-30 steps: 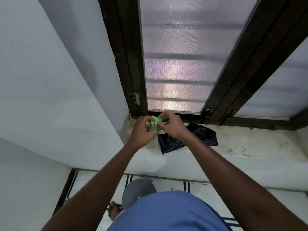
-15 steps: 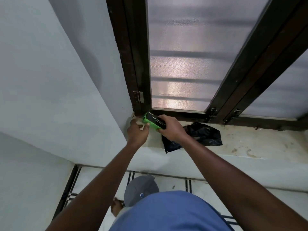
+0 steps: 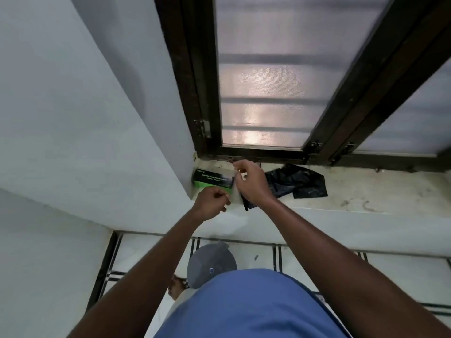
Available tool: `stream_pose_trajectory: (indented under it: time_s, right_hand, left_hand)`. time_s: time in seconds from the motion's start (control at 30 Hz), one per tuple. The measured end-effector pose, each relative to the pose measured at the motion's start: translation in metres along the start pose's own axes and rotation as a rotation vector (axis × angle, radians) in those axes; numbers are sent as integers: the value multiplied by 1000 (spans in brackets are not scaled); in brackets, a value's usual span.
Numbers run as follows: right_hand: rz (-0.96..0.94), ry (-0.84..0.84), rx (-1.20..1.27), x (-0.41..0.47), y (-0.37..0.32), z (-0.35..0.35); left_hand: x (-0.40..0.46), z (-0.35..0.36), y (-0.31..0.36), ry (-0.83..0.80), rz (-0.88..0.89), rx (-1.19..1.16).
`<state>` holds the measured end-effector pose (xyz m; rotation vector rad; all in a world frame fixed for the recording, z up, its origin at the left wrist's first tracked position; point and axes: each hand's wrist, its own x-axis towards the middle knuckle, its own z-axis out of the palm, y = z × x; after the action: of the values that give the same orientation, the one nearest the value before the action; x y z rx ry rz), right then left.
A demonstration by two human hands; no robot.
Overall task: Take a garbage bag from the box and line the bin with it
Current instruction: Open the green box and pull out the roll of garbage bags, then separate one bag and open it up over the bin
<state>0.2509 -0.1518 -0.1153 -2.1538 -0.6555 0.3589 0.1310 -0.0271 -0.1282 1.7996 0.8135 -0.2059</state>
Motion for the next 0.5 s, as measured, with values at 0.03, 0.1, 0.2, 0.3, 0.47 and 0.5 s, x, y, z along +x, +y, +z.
stream_pose_trajectory:
  time_s: [0.03, 0.1, 0.2, 0.3, 0.47, 0.5]
  right_hand:
    - [29, 32, 22, -7, 8, -6]
    - [87, 56, 18, -21, 24, -18]
    - [154, 41, -30, -43, 47, -33]
    - [202, -5, -64, -64, 63, -48]
    - [129, -76, -272, -80, 89, -67]
    - [143, -81, -229, -82, 90, -69]
  left_hand:
    - [1, 5, 1, 5, 53, 61]
    - [2, 19, 1, -21, 175, 232]
    - [7, 44, 0, -88, 373, 707]
    - [13, 66, 7, -16, 520, 1023]
    - [8, 75, 42, -11, 571, 512]
    - [2, 72, 54, -54, 484, 336]
